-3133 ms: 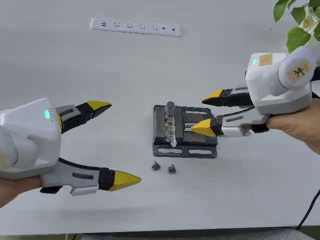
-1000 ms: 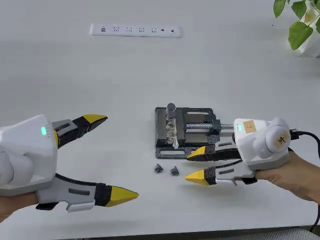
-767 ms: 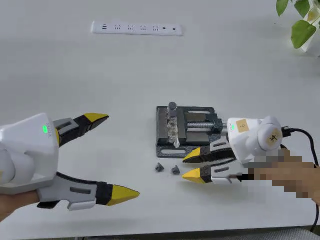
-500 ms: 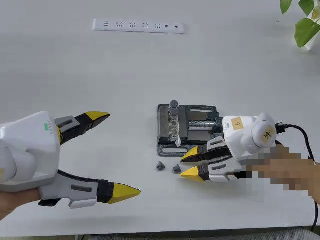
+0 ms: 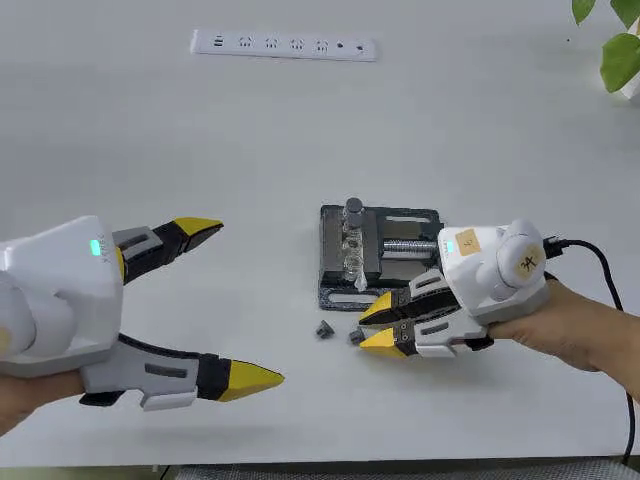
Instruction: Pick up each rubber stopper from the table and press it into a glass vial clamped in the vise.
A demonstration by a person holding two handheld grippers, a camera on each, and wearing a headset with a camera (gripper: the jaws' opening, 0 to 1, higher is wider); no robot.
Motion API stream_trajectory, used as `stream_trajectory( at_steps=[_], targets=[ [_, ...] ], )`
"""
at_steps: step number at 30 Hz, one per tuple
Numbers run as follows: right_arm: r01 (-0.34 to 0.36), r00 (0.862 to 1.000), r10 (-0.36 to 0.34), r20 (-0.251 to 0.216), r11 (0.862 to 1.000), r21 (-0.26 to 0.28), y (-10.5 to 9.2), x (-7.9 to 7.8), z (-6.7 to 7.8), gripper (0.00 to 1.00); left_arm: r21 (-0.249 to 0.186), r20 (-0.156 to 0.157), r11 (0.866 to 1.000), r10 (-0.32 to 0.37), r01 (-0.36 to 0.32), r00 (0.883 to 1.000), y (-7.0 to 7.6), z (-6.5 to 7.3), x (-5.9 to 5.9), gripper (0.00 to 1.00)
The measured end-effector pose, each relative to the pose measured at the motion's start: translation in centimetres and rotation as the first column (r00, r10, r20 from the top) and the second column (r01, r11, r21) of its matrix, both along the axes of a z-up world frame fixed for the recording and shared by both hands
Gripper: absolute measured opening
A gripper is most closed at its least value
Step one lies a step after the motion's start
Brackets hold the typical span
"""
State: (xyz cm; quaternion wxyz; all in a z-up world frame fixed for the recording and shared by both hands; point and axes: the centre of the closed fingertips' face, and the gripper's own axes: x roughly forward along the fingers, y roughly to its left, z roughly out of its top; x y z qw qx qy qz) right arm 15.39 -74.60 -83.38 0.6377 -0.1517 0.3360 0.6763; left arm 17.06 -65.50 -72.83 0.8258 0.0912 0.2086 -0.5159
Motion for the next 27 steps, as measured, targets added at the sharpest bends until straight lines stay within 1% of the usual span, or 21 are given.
stream_trajectory(
  at_steps=[4,11,23,25,27],
  targets=[
    [-0.005,1.0,0.005,-0.001,1.0,-0.002,-0.08,-0.01,-0.25,0.09,0.001,-0.001,1.0,0.001,-0.001,1.0,-0.01,-0.04,0.02,0.95],
    [-0.002,1.0,0.002,-0.004,1.0,0.001,0.06,-0.05,-0.21,0.07,0.003,-0.004,1.0,0.0,0.0,1.0,-0.01,-0.16,0.04,0.94],
    [0.023,1.0,-0.023,-0.017,1.0,0.002,-0.23,-0.12,-0.1,0.07,-0.004,-0.001,1.0,-0.005,0.005,1.0,-0.3,-0.09,0.08,0.93],
    [0.027,0.999,-0.027,-0.017,1.0,0.005,-0.31,-0.16,0.07,0.07,-0.006,0.0,1.0,-0.007,0.007,1.0,-0.37,-0.02,0.07,0.91],
    [0.037,0.999,-0.036,-0.019,0.999,0.015,-0.39,-0.2,0.55,0.06,-0.008,0.001,1.0,-0.008,0.008,1.0,-0.48,0.08,0.07,0.9]
  ],
)
